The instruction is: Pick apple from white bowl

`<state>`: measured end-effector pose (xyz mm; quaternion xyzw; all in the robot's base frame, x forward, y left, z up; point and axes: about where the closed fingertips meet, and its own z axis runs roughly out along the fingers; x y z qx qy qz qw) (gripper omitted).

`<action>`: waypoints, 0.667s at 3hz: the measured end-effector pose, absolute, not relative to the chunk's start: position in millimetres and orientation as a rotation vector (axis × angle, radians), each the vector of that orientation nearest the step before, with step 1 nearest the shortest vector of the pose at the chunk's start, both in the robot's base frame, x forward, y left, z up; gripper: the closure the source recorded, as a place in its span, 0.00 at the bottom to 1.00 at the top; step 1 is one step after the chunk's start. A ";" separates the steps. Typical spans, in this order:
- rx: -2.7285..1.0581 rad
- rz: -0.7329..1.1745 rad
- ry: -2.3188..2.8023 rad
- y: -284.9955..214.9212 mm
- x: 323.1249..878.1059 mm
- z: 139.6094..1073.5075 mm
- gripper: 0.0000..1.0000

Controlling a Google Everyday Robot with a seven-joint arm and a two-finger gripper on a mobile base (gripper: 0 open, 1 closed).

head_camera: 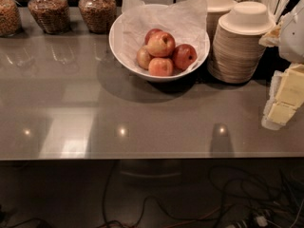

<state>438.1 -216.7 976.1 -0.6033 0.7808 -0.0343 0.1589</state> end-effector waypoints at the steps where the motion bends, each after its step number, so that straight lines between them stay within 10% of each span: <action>1: -1.725 -0.098 2.232 -217.0 438.3 976.5 0.00; 2: -1.725 -0.098 2.232 -234.1 444.6 994.2 0.00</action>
Offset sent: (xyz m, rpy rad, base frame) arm 0.0142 0.0163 -0.0086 0.1872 -0.0557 -0.0127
